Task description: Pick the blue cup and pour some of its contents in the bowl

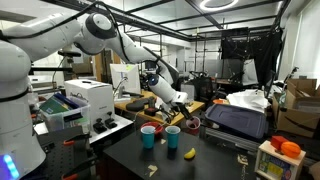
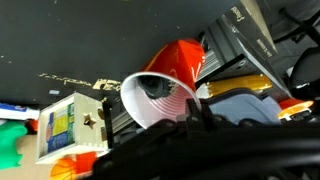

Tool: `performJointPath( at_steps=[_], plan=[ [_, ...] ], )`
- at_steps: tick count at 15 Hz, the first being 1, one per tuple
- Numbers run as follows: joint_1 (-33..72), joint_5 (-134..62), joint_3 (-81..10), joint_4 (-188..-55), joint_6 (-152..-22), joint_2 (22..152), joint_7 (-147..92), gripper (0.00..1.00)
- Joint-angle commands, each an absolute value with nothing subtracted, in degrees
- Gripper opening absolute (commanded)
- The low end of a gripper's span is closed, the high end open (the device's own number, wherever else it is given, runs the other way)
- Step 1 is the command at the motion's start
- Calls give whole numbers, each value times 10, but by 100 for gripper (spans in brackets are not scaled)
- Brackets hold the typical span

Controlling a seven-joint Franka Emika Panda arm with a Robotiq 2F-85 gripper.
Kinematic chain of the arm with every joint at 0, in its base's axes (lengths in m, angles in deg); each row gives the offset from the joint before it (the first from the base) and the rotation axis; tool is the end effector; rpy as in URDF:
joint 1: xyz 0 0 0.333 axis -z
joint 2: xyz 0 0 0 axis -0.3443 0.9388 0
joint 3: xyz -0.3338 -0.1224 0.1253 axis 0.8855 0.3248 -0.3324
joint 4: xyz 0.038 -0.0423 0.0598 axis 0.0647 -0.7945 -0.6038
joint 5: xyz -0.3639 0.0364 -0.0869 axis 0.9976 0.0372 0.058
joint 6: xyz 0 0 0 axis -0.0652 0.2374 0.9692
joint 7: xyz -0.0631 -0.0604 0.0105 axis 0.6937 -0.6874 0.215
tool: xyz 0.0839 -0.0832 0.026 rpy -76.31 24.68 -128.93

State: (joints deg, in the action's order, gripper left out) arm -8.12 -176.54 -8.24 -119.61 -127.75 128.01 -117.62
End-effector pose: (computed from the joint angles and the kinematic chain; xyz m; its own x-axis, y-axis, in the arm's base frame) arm 0.6784 -0.0289 0.1541 0.5864 -0.4600 0.6668 -0.4425 -0.8713 -0.2119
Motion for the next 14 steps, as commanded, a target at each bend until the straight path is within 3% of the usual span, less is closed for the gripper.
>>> performJointPath(
  at_steps=[1, 14],
  plan=[
    [-56, -1762, -71, -1221, -1290, 1224, -1160, 1],
    [91, -1461, -225, -1320, -1382, 1130, -1001, 1]
  ],
)
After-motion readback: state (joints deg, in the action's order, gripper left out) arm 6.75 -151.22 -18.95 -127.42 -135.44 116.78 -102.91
